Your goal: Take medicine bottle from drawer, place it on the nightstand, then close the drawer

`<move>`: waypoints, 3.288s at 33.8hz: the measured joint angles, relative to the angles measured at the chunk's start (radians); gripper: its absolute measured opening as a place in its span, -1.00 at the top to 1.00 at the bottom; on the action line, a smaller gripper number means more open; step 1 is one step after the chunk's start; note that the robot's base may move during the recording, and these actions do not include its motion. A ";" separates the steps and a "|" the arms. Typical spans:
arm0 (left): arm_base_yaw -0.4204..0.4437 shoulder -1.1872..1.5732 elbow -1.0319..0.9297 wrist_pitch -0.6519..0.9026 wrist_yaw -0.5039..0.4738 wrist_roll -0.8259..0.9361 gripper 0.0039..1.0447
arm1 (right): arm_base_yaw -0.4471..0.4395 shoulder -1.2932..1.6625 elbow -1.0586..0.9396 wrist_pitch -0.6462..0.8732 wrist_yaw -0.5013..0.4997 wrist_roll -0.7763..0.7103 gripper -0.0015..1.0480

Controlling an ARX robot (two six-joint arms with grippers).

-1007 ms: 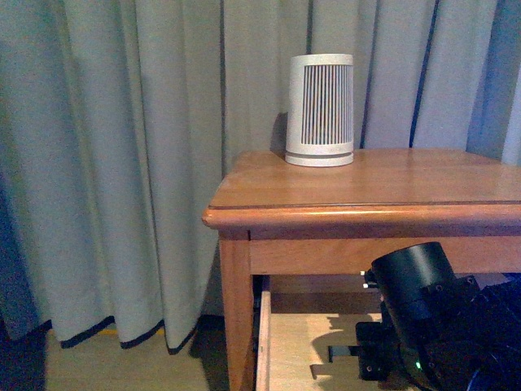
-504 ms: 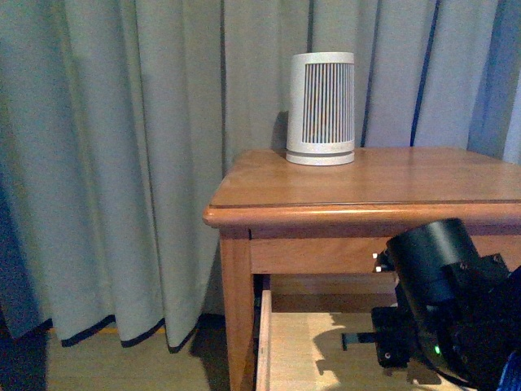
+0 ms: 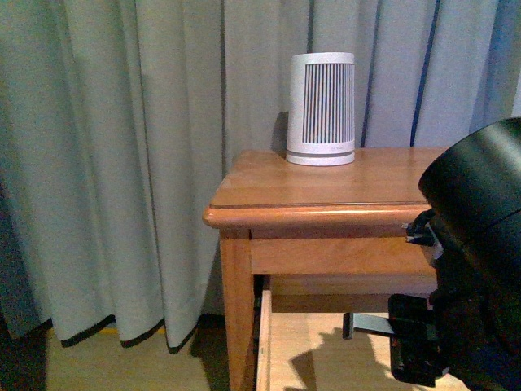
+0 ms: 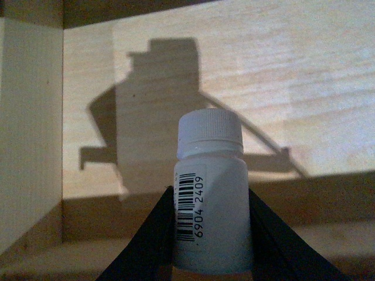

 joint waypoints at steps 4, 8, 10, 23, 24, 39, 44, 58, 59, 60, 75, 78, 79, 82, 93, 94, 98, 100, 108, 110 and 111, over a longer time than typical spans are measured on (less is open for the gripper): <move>0.000 0.000 0.000 0.000 0.000 0.000 -0.88 | 0.008 -0.122 -0.034 -0.013 0.053 -0.018 0.44; 0.000 0.000 0.000 0.000 0.000 0.000 -0.88 | -0.030 -0.254 -0.008 0.084 0.170 -0.139 0.44; 0.000 0.000 0.000 0.000 0.000 0.000 -0.88 | -0.069 -0.290 0.052 0.099 0.177 -0.212 0.44; 0.000 0.000 0.000 0.000 0.000 0.000 -0.88 | -0.316 0.057 0.552 -0.025 0.105 -0.313 0.45; 0.000 0.000 0.000 0.000 0.000 0.000 -0.88 | -0.326 0.091 0.583 -0.049 0.111 -0.299 0.45; 0.000 0.000 0.000 0.000 0.000 0.000 -0.88 | -0.347 0.283 0.678 -0.058 0.101 -0.267 -0.25; 0.000 0.000 0.000 0.000 0.000 0.000 -0.88 | -0.346 0.213 0.632 0.023 0.117 -0.300 -0.75; 0.000 0.000 0.000 0.000 0.000 0.000 -0.88 | -0.246 -0.548 -0.076 0.134 0.122 -0.262 -0.87; 0.000 0.000 0.000 0.000 0.000 0.000 -0.88 | -0.238 -0.580 -0.118 0.128 0.112 -0.249 -0.87; 0.000 0.000 0.000 0.000 0.000 0.000 -0.88 | -0.224 -0.628 -0.183 0.121 0.093 -0.224 -0.87; 0.000 0.000 0.000 0.000 0.000 0.000 -0.88 | -0.048 -0.693 -0.687 0.224 0.113 -0.076 -0.87; 0.000 0.000 0.000 0.000 0.000 0.000 -0.88 | -0.066 -0.568 -0.698 0.335 0.117 -0.080 -0.87; 0.000 0.000 0.000 0.000 0.000 0.000 -0.88 | -0.073 -0.509 -0.698 0.392 0.120 -0.090 -0.87; 0.000 0.000 0.000 0.000 0.000 0.000 -0.88 | -0.095 -0.366 -0.684 0.508 0.109 -0.112 -0.87; 0.000 0.000 0.000 0.000 0.000 0.000 -0.88 | -0.158 -0.005 -0.547 0.768 0.149 -0.230 -0.87; 0.000 0.000 0.000 0.000 0.000 0.000 -0.88 | -0.167 0.018 -0.530 0.789 0.156 -0.246 -0.87; 0.000 0.000 0.000 0.000 0.000 0.000 -0.88 | -0.217 0.131 -0.432 0.875 0.189 -0.305 -0.87; 0.000 0.000 0.000 0.000 0.000 0.000 -0.88 | -0.242 0.188 -0.367 0.916 0.197 -0.345 -0.87; 0.000 0.000 0.000 0.000 0.000 0.000 -0.88 | -0.298 0.331 -0.135 0.921 0.207 -0.504 -0.87; 0.000 0.000 0.000 0.000 0.000 0.000 -0.88 | -0.306 0.346 -0.100 0.918 0.205 -0.526 -0.87; 0.000 0.000 0.000 0.000 0.000 0.000 -0.88 | -0.312 0.355 -0.077 0.913 0.202 -0.542 -0.87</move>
